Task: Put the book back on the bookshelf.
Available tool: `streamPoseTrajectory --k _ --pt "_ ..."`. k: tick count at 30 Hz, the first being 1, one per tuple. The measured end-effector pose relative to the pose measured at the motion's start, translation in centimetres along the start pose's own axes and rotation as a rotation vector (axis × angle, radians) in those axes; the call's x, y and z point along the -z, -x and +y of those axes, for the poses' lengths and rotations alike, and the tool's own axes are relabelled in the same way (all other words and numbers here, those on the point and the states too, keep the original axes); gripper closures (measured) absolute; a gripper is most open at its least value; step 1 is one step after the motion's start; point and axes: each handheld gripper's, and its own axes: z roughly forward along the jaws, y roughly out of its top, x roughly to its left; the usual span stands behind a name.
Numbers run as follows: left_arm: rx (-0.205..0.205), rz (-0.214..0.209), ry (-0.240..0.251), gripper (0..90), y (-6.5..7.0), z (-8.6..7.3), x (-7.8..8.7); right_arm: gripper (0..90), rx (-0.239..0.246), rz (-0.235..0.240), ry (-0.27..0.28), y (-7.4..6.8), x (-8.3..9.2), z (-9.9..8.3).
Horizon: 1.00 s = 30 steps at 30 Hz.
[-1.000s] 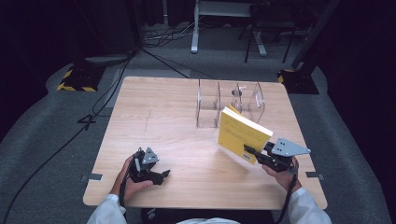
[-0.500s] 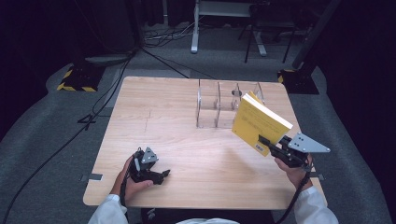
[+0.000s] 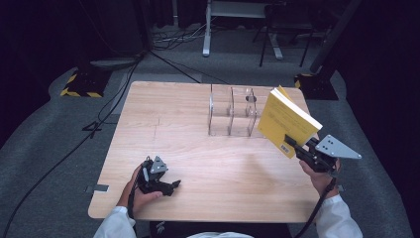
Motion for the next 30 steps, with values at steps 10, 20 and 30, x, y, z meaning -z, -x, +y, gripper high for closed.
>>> streamPoseTrajectory --k 10,20,30 --pt "-0.008 -0.006 0.000 15.1 0.0 0.1 -0.1 76.5 -0.030 -0.060 -0.023 1.5 -2.4 0.4" --pt "-0.017 -0.008 -0.001 15.5 0.0 0.1 0.0 76.5 -0.038 -0.132 -0.070 2.2 -5.8 0.7" --pt "-0.038 -0.016 -0.002 15.7 0.0 0.1 0.0 76.4 -0.066 -0.175 -0.097 2.3 -8.2 0.3"
